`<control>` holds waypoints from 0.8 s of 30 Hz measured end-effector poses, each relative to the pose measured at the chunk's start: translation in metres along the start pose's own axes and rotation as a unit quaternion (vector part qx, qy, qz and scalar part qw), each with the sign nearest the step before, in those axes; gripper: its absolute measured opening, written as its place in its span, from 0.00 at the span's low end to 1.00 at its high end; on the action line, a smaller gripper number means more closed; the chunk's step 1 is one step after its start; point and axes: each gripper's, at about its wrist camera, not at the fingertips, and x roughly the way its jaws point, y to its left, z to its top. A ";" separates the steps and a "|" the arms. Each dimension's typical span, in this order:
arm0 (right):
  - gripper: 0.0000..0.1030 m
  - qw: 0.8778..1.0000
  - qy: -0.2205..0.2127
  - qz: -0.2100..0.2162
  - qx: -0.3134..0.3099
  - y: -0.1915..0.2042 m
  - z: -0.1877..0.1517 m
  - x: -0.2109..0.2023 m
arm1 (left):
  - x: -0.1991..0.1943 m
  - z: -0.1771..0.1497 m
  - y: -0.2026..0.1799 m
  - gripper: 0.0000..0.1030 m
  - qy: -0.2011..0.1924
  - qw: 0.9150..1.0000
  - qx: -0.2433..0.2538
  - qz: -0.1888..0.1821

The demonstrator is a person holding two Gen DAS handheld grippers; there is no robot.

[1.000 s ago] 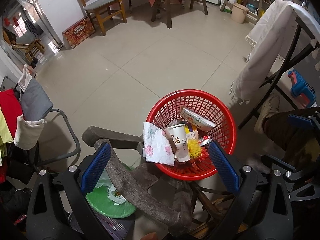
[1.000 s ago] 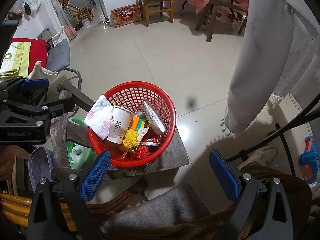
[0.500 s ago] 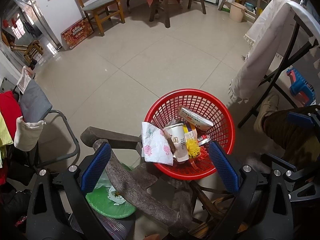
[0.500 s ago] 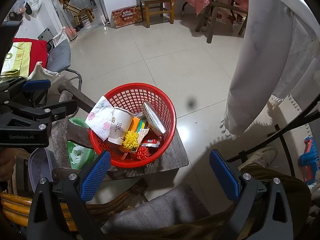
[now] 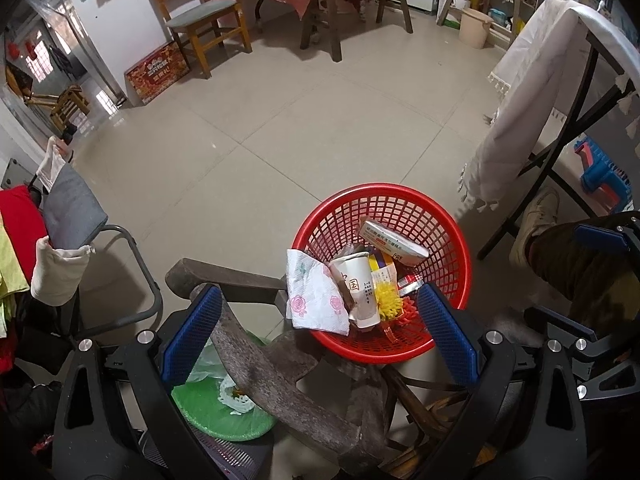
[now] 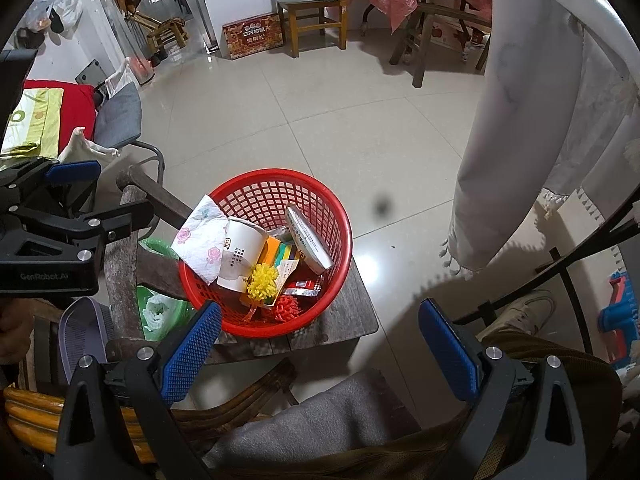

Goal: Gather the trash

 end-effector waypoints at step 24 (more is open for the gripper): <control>0.94 1.000 -0.002 0.002 0.003 0.000 0.001 -0.001 | 0.003 -0.001 -0.002 0.92 0.005 1.000 0.005 -0.004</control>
